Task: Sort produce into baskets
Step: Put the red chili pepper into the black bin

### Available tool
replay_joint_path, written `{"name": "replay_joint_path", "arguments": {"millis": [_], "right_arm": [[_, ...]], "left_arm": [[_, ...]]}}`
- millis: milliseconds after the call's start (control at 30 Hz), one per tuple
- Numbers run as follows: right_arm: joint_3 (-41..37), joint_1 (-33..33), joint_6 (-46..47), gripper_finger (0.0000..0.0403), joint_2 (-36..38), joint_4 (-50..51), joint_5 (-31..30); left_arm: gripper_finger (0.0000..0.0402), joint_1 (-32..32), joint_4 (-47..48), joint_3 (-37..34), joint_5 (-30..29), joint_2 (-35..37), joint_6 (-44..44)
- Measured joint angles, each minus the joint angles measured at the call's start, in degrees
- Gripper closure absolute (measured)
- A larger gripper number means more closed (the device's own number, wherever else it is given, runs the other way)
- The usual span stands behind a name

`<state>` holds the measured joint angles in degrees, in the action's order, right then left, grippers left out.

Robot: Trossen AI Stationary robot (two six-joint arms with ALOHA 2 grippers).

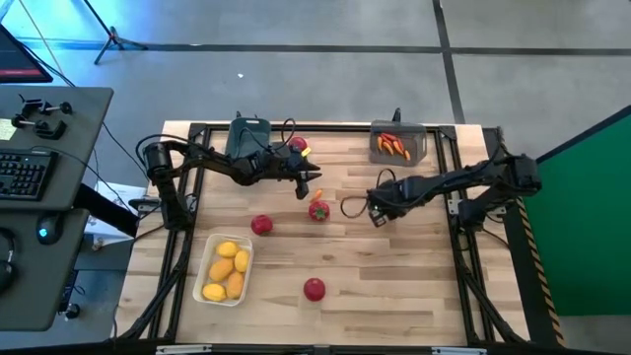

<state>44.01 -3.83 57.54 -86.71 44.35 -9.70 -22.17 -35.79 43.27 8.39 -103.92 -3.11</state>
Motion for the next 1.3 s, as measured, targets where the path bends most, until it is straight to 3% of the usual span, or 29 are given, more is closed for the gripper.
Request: {"name": "replay_joint_path", "arguments": {"millis": [233, 467, 700, 1000, 1133, 1300], "right_arm": [[5.86, -7.54, -14.07, 0.0385, 5.79, 3.65, -5.18], [11.96, -22.44, -33.20, 0.0400, 9.22, 0.60, -12.19], [12.49, -36.88, -47.97, 0.0401, 4.21, -13.89, -2.59], [12.65, -46.07, -56.31, 0.0399, -6.32, -21.59, -1.00], [12.99, -46.91, -56.15, 0.0364, -7.05, -21.71, -1.09], [13.01, -46.87, -56.32, 0.0281, -7.03, -21.61, -1.07]], "left_arm": [[0.0316, -0.55, 2.25, 0.00, -0.03, 1.28, 0.91], [0.0316, -0.66, 7.88, 0.04, -0.05, 2.36, -0.18], [0.0306, 0.65, 12.93, 0.04, -0.18, 2.40, 0.05], [0.0304, 2.86, 17.49, 0.02, -0.22, 2.40, -0.51], [0.0304, 3.99, 18.99, 0.02, -0.24, 2.40, -0.23], [0.0300, 6.09, 20.36, 0.02, -0.38, 2.40, 0.76]]}}
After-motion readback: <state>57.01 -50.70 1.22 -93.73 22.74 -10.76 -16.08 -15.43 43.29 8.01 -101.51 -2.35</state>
